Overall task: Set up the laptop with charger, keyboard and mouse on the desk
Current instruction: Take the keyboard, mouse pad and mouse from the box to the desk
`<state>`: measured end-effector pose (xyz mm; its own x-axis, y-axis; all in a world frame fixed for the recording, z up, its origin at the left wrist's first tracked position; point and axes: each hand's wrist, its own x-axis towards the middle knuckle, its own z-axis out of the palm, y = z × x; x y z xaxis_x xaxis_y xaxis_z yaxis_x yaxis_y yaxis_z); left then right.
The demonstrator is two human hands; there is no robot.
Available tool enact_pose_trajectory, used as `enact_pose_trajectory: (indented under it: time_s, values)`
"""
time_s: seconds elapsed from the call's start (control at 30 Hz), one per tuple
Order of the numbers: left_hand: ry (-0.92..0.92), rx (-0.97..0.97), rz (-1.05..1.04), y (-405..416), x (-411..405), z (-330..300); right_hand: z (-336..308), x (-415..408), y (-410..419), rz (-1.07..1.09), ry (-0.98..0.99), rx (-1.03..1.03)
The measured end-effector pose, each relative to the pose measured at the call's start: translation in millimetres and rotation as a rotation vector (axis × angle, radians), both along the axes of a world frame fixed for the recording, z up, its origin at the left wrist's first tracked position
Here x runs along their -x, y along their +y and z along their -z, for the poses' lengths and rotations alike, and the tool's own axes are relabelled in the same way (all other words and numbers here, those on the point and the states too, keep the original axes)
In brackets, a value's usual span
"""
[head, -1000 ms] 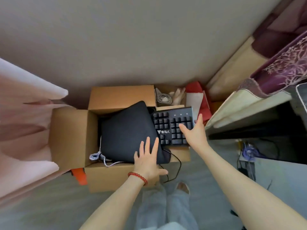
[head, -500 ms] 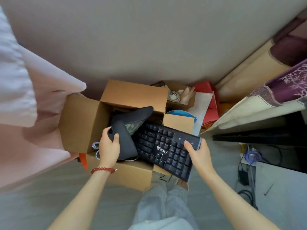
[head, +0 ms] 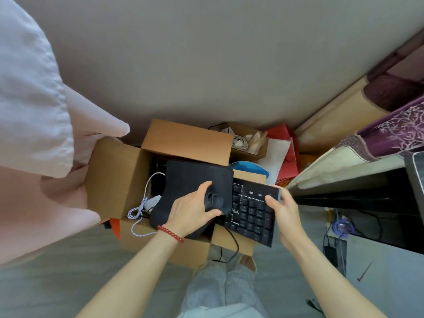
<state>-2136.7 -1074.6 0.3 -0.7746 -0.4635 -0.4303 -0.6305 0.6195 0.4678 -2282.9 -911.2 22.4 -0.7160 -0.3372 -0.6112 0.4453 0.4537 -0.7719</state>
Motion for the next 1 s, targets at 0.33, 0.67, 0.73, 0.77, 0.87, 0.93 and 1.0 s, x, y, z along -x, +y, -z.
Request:
enact_pose_trajectory:
  time_s: [0.33,0.67,0.73,0.77,0.87,0.93,1.0]
  values:
    - [0.154,-0.211,0.036,14.3,71.0,10.1,1.6,44.7,47.8,0.348,0.119,-0.015]
    - [0.325,-0.142,0.224,19.2,99.2,-21.8,-64.3,65.2,47.0,0.063,0.269,0.188]
    - [0.287,-0.117,0.287,22.5,108.6,-28.2,-76.8,70.1,50.7,0.030,0.284,0.213]
    - [0.272,-0.094,0.305,22.8,113.2,-30.1,-82.3,72.2,52.7,0.022,0.291,0.221]
    - [0.201,-0.018,0.343,15.9,128.6,-35.5,-95.1,78.4,58.6,0.019,0.298,0.225]
    - [0.138,-0.003,0.387,9.8,136.2,-37.5,-97.4,80.5,60.1,0.017,0.292,0.208]
    - [0.116,0.012,0.433,9.0,142.0,-37.5,-98.0,82.0,61.2,-0.002,0.278,0.179]
